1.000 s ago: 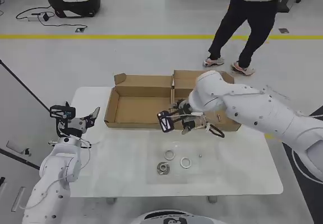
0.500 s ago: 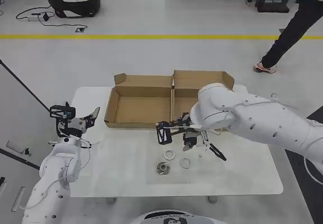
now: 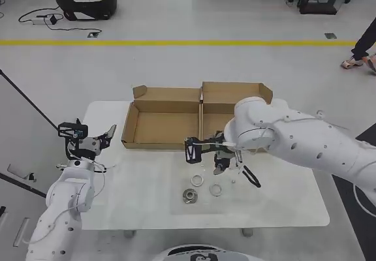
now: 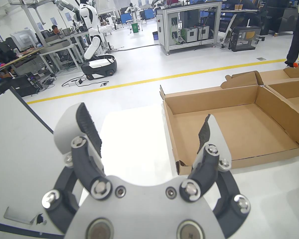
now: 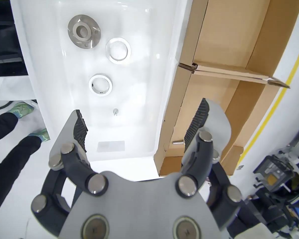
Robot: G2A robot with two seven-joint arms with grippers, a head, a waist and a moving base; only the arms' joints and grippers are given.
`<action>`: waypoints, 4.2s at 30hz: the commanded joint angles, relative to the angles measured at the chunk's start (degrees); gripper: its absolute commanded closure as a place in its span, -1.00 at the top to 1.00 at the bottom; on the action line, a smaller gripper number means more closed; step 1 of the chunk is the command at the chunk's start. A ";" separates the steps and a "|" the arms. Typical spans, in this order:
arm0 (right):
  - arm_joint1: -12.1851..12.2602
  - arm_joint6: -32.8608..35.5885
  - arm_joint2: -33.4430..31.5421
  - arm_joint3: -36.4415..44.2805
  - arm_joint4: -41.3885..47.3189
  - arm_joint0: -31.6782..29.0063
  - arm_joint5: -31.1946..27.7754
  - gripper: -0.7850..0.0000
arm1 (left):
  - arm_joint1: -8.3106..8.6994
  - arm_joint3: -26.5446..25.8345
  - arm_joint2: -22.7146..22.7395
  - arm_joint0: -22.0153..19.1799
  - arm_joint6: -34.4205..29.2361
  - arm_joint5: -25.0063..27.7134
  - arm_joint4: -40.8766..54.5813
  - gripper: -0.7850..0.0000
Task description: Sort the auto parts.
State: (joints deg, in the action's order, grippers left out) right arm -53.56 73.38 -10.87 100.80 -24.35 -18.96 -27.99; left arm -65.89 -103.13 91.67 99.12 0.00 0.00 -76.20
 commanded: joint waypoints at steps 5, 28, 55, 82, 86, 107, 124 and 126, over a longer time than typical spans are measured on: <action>1.32 5.17 -1.52 0.53 3.11 -1.00 3.07 1.00 | 0.00 0.00 0.00 0.00 0.00 0.00 0.00 1.00; 3.49 7.95 1.13 -1.25 5.76 -4.67 5.04 1.00 | 0.00 0.00 0.00 0.00 0.00 0.00 0.00 1.00; 1.03 10.57 1.13 -5.95 4.16 -9.20 7.65 0.64 | 0.00 0.00 0.00 0.00 0.00 0.00 0.00 1.00; -1.61 8.83 1.13 -13.78 3.80 -11.08 5.92 -0.04 | 0.00 0.00 0.00 0.00 0.00 0.00 0.00 1.00; -2.14 8.96 1.13 -14.55 3.55 -11.21 6.05 -0.05 | 0.00 0.00 0.00 0.00 0.00 0.00 0.00 1.00; -4.04 9.53 1.13 -17.84 2.01 -12.08 6.62 -0.18 | 0.00 0.00 0.00 0.00 0.00 0.00 0.00 1.00; -4.61 10.18 1.13 -18.69 1.31 -12.44 7.26 -0.43 | 0.00 0.00 0.00 0.00 0.00 0.00 0.00 1.00; -4.69 10.21 1.13 -18.79 1.22 -12.50 7.30 -0.44 | 0.00 0.00 0.00 0.00 0.00 0.00 0.00 1.00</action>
State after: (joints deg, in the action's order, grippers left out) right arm -58.21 83.60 -9.74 82.05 -23.10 -31.44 -20.70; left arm -65.89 -103.13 91.67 99.12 0.00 0.00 -76.20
